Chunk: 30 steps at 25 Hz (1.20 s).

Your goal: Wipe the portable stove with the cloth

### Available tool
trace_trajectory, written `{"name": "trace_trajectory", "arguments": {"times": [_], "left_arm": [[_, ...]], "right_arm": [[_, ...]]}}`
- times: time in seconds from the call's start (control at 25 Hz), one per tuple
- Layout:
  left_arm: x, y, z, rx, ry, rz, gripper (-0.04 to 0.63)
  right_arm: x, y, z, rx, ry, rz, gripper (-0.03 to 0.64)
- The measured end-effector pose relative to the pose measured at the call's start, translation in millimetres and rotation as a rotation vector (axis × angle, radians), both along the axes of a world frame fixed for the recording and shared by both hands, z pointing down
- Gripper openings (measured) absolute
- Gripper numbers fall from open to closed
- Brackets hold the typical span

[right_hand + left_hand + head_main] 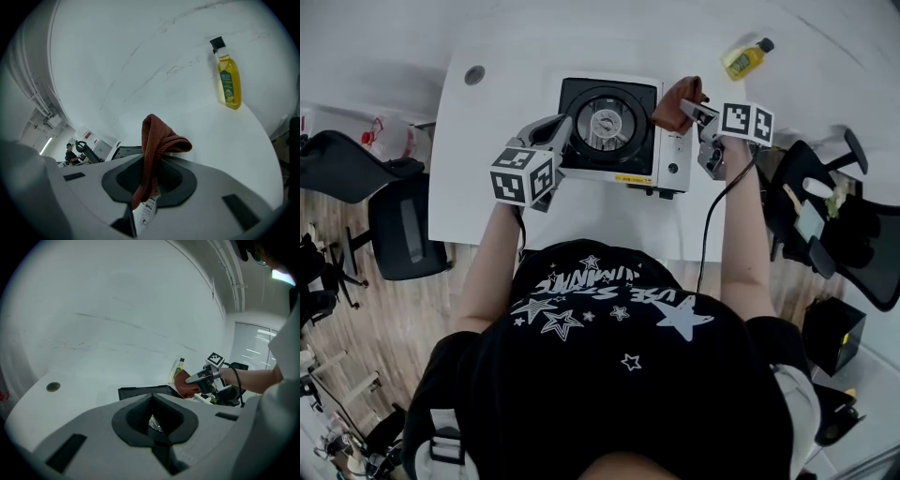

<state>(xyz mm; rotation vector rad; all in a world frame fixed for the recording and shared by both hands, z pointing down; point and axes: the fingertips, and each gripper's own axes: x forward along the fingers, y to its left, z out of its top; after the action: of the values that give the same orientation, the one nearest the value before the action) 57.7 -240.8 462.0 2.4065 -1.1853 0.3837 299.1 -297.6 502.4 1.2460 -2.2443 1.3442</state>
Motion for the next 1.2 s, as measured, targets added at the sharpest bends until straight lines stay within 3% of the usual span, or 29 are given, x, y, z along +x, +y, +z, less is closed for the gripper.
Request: {"name": "trace_trajectory", "arguments": {"times": [0.4,0.64,1.0,1.2], "left_arm": [[6,6,-3,0.010,0.002,-0.004,0.009],[0,14,-4,0.009,0.014,0.005,0.009],[-31,22,-12,0.025,0.026,-0.012,0.009],[-58,22,-9,0.018,0.037,-0.039,0.009]], "right_arm": [[33,13,-1,0.001,0.011,0.063,0.064],[28,24,-15,0.031,0.012,0.080,0.064],[-62,39,-75,0.161,-0.040,-0.088,0.064],[-130,47,-77,0.156,-0.051,-0.196,0.064]]}}
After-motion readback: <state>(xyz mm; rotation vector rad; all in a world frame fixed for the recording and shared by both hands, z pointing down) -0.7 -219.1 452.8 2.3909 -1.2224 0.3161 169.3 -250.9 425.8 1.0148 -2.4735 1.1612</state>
